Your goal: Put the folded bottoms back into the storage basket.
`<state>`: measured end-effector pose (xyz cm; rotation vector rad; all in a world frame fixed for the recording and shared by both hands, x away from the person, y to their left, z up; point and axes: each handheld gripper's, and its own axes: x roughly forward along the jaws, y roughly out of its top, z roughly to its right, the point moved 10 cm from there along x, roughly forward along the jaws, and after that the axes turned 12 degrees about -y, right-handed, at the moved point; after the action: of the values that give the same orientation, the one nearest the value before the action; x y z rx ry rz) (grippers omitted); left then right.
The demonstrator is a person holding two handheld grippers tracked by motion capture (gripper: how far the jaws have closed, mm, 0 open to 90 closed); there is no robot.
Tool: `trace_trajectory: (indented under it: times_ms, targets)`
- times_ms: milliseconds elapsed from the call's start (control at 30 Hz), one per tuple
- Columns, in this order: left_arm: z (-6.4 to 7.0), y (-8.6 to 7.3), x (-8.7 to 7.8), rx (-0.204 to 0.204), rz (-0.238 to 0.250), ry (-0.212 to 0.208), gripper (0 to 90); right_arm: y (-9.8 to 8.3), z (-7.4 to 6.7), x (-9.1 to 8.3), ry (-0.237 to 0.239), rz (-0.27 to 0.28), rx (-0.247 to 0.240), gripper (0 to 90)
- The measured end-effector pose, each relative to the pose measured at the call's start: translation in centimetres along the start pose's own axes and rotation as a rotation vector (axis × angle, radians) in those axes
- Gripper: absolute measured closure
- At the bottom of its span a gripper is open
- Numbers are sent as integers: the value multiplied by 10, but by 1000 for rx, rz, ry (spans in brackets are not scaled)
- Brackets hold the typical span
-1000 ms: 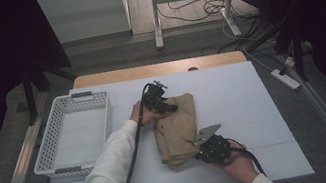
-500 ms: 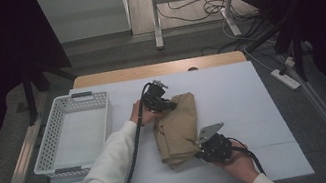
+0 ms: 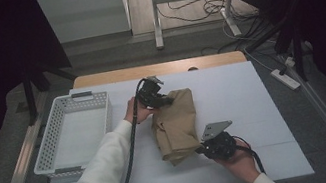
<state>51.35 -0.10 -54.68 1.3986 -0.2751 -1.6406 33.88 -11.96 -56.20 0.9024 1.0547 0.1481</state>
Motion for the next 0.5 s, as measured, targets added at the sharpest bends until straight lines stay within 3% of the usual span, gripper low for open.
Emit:
trace_trajectory:
  times_ms: [500]
  targets:
    - [9, 6, -17, 9, 45, 2, 761, 6, 0, -6, 21, 45, 33, 840]
